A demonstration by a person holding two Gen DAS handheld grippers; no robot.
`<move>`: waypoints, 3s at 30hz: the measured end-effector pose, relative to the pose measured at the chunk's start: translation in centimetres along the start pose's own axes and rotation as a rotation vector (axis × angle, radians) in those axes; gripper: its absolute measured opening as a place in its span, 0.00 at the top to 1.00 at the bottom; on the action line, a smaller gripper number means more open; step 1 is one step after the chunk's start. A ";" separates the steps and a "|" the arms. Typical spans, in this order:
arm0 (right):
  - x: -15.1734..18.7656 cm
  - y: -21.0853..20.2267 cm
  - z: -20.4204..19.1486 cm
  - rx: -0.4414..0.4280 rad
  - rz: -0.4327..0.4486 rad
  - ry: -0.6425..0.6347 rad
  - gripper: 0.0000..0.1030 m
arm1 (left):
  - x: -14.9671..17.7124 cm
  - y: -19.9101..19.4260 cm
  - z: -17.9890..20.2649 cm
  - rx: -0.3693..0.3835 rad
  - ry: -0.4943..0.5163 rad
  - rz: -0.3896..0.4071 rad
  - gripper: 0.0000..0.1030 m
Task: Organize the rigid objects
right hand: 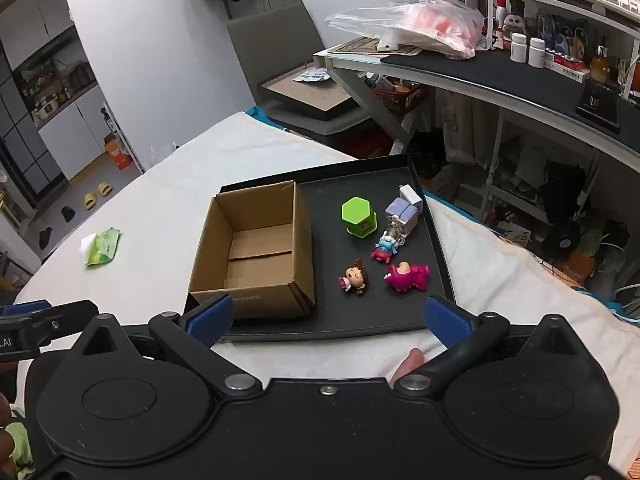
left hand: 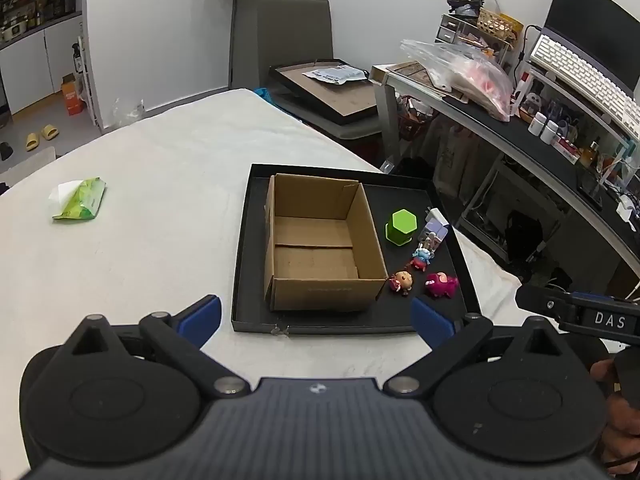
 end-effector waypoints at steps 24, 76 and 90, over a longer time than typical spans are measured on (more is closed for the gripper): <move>-0.2 -0.6 0.1 0.011 0.020 0.007 0.00 | -0.1 -0.4 0.1 0.014 0.023 -0.003 0.03; -0.3 -1.0 -0.3 0.018 0.031 -0.020 0.00 | -0.1 -0.4 0.1 0.020 0.014 -0.012 0.03; -0.7 0.9 0.4 0.019 0.000 -0.009 0.00 | -0.8 1.8 0.1 -0.011 -0.008 -0.026 0.03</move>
Point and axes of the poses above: each gripper's, at about its wrist camera, not at the fingertips, and y roughly the way its jaws point, z to its right, x to its underside, the point moved 2 cm from there along y, roughly the way its jaws point, and after that the axes turned 1 degree about z, right-handed, at the moved point
